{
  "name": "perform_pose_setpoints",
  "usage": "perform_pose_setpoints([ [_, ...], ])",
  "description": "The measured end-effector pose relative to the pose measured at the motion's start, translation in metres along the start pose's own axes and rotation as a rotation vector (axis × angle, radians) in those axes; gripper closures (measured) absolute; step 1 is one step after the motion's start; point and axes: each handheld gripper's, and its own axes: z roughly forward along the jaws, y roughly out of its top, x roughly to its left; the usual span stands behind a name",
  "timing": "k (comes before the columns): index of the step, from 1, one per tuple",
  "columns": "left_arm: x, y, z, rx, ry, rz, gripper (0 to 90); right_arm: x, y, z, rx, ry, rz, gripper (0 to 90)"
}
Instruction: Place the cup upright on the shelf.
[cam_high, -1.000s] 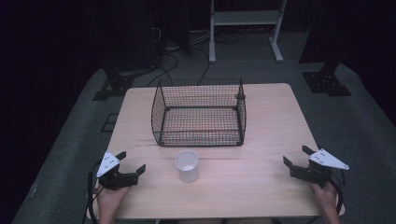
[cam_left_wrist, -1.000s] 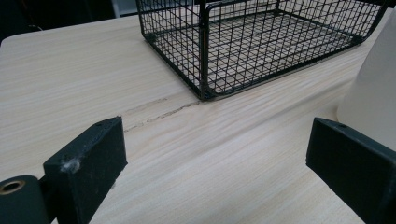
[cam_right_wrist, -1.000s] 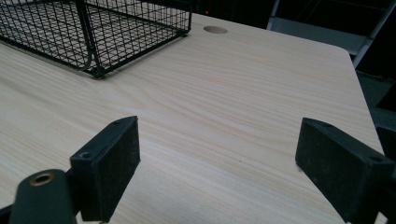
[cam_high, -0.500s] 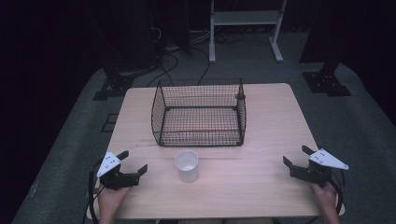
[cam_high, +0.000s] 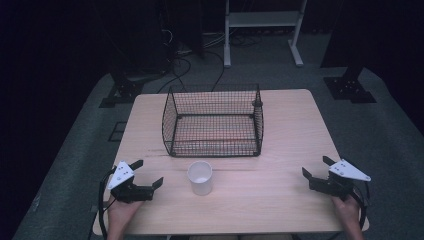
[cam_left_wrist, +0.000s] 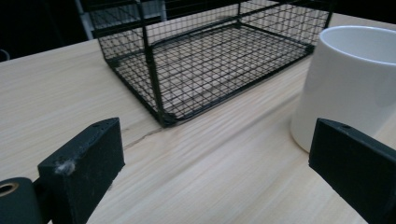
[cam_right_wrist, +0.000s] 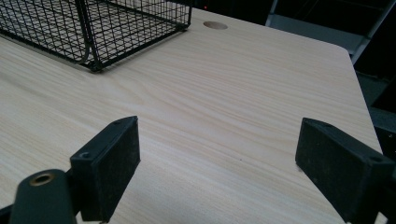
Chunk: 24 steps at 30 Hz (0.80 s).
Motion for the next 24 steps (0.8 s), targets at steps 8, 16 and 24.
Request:
perform_pose_setpoints([
  [8, -0.007, 0.003, 0.006, 0.056, -0.053, 0.053, 2.4, 0.0, 0.0, 0.0, 0.004, 0.0, 0.0, 13.1],
  [16, -0.013, 0.006, 0.009, 0.071, -0.106, 0.06, 2.3, 0.0, 0.0, 0.0, 0.004, 0.0, 0.002, 13.1],
  [24, -0.021, 0.011, 0.012, 0.089, -0.152, 0.088, 2.3, 0.0, 0.0, 0.0, 0.005, 0.001, 0.002, 13.1],
])
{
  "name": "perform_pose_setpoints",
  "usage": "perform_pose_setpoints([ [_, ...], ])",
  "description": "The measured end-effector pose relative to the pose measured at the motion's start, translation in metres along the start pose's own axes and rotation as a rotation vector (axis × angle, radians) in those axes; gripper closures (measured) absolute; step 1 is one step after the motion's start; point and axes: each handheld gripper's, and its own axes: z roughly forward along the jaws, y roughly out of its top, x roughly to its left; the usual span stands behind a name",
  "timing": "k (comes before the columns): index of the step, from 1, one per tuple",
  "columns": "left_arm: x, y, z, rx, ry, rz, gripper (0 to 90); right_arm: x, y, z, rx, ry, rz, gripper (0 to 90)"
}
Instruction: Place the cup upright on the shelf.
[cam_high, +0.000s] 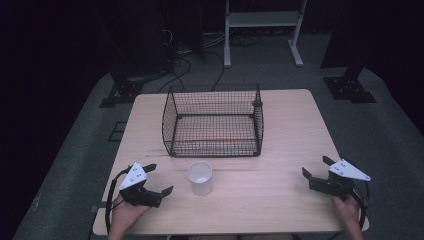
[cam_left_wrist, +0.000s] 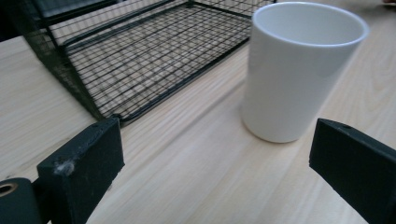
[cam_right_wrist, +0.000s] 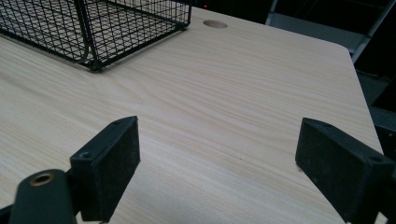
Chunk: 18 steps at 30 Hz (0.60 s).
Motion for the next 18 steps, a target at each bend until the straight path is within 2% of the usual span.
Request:
perform_pose_setpoints([
  [4, -0.006, 0.005, 0.002, 0.0, -0.03, 0.019, 1.9, 0.0, 0.0, 0.0, 0.0, 0.001, -0.002, 13.1],
  [7, -0.01, 0.008, 0.004, 0.017, -0.035, 0.038, 1.8, 0.0, 0.0, 0.0, -0.001, 0.003, -0.002, 13.1],
  [18, -0.019, 0.019, 0.016, 0.053, -0.093, 0.072, 1.9, -0.001, 0.0, 0.0, -0.006, 0.01, 0.008, 13.1],
])
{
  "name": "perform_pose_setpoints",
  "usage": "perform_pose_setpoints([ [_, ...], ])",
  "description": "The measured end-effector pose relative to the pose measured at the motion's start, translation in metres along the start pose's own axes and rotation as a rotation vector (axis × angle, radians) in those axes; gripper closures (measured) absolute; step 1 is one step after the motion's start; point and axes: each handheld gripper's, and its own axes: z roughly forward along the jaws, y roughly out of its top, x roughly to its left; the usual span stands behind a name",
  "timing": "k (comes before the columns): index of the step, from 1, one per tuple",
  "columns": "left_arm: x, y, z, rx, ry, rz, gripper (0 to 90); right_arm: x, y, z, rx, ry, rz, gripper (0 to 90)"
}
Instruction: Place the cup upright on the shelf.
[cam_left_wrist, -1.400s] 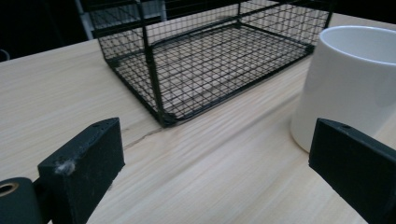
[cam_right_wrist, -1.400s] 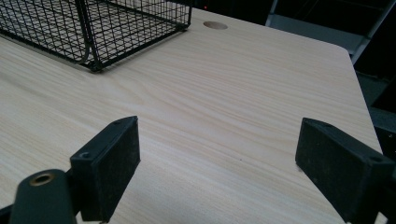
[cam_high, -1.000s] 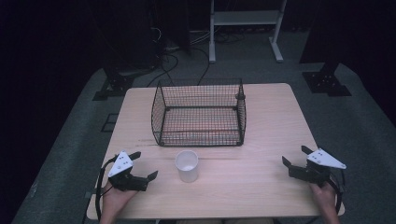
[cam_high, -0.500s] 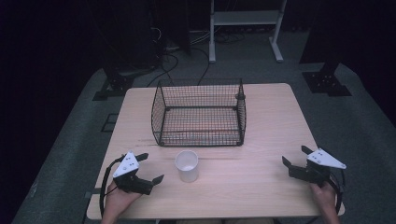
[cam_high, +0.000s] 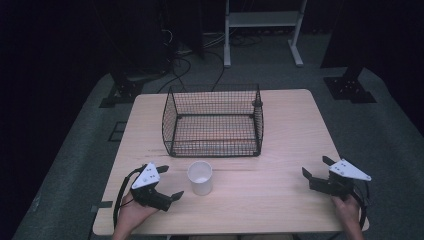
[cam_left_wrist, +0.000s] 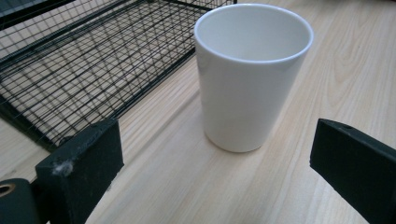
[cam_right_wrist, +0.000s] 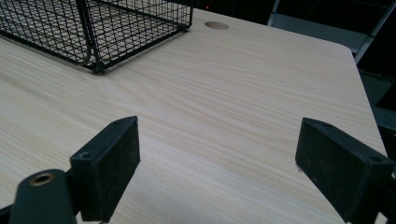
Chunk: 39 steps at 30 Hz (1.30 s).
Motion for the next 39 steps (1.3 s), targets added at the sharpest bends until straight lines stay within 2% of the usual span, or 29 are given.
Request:
perform_pose_setpoints([
  [7, -0.005, 0.008, 0.005, 0.003, -0.03, 0.019, 1.8, 0.0, 0.0, 0.0, -0.001, 0.001, 0.001, 13.1],
  [16, -0.009, 0.014, 0.014, 0.022, -0.046, 0.044, 1.9, 0.0, 0.0, 0.0, -0.001, 0.003, 0.001, 13.1],
  [23, -0.011, 0.018, 0.023, 0.051, -0.068, 0.054, 1.9, 0.0, 0.0, 0.0, -0.002, 0.003, -0.002, 13.1],
  [39, -0.008, 0.03, 0.038, 0.096, -0.097, 0.076, 1.8, 0.0, 0.0, 0.0, -0.005, 0.008, -0.002, 13.1],
])
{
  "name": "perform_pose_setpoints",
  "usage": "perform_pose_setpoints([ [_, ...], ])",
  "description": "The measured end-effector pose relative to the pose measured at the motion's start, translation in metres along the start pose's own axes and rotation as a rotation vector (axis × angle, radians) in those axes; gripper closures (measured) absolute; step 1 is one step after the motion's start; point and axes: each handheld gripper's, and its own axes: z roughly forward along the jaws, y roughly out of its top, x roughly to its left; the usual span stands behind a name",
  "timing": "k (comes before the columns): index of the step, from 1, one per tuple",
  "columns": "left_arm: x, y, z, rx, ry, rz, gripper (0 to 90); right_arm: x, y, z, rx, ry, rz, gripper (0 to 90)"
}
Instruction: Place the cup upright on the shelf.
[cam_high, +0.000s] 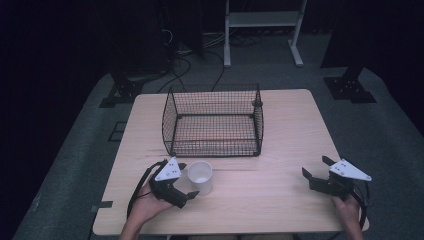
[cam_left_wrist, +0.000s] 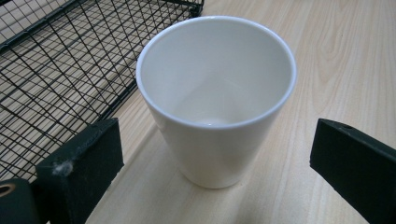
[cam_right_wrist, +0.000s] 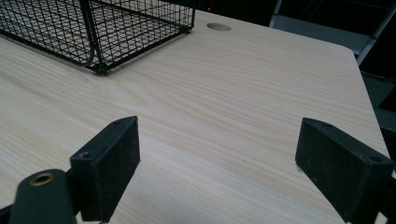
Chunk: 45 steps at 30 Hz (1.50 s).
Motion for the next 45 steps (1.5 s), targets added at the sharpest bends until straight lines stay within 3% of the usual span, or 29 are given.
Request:
perform_pose_setpoints([
  [6, 0.004, 0.0, 0.007, 0.024, -0.001, -0.001, 1.8, 0.0, 0.0, 0.0, 0.0, -0.001, 0.0, 13.1],
  [12, 0.007, 0.001, 0.012, 0.031, -0.029, -0.018, 1.9, 0.0, 0.0, 0.0, 0.0, -0.001, 0.001, 13.1],
  [29, 0.01, 0.013, 0.029, 0.093, -0.065, -0.005, 4.9, 0.0, 0.0, 0.0, -0.001, 0.0, -0.002, 13.1],
  [38, 0.011, 0.016, 0.033, 0.112, -0.089, 0.018, 20.9, 0.0, 0.0, 0.0, -0.002, -0.001, -0.007, 13.1],
  [45, 0.009, 0.023, 0.03, 0.101, -0.093, 0.031, 21.3, 0.001, 0.0, 0.0, -0.003, -0.001, -0.009, 13.1],
])
